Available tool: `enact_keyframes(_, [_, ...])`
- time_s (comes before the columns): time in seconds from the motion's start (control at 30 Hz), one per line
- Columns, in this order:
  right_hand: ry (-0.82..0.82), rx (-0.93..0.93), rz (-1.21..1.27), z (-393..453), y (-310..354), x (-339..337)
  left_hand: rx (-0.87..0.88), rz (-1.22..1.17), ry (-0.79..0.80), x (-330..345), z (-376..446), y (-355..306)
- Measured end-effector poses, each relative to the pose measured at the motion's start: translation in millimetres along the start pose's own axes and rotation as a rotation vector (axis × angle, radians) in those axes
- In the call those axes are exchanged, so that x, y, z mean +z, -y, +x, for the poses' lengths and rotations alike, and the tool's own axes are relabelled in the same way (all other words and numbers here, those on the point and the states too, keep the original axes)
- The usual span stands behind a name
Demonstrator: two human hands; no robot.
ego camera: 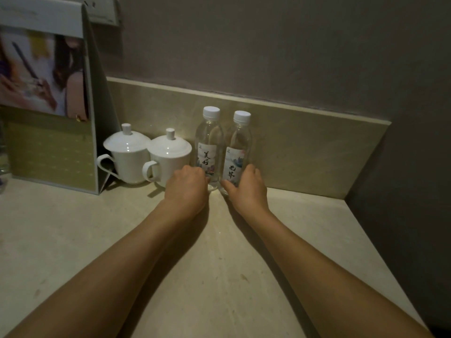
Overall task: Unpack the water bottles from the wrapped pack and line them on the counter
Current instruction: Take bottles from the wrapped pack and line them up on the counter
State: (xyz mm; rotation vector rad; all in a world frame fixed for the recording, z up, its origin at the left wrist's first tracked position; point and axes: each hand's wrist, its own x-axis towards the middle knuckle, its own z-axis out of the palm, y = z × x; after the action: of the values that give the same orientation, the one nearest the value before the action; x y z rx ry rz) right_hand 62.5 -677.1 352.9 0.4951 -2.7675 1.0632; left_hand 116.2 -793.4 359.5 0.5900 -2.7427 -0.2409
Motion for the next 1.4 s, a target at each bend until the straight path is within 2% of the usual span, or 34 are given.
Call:
enact_keyframes(0.43, [0.014, -0.028, -0.02, 0.9, -0.3, -0.2, -0.006, -0.004, 0.005, -1.6, -0.2, 1.4])
enact_keyframes(0.7, [-0.006, 0.012, -0.009, -0.4, 1.7, 2.1, 0.006, 0.003, -0.008, -3.0, -1.7, 2.0])
enact_keyframes(1.17, [0.051, 0.072, 0.014, -11.8, 4.7, -9.9, 0.022, 0.01, -0.017, -11.0, -13.3, -0.3])
enact_keyframes(1.4, [0.056, 0.027, 0.018, -19.9, 5.3, -27.7, 0.058, -0.03, -0.028, -18.8, -25.4, -11.4])
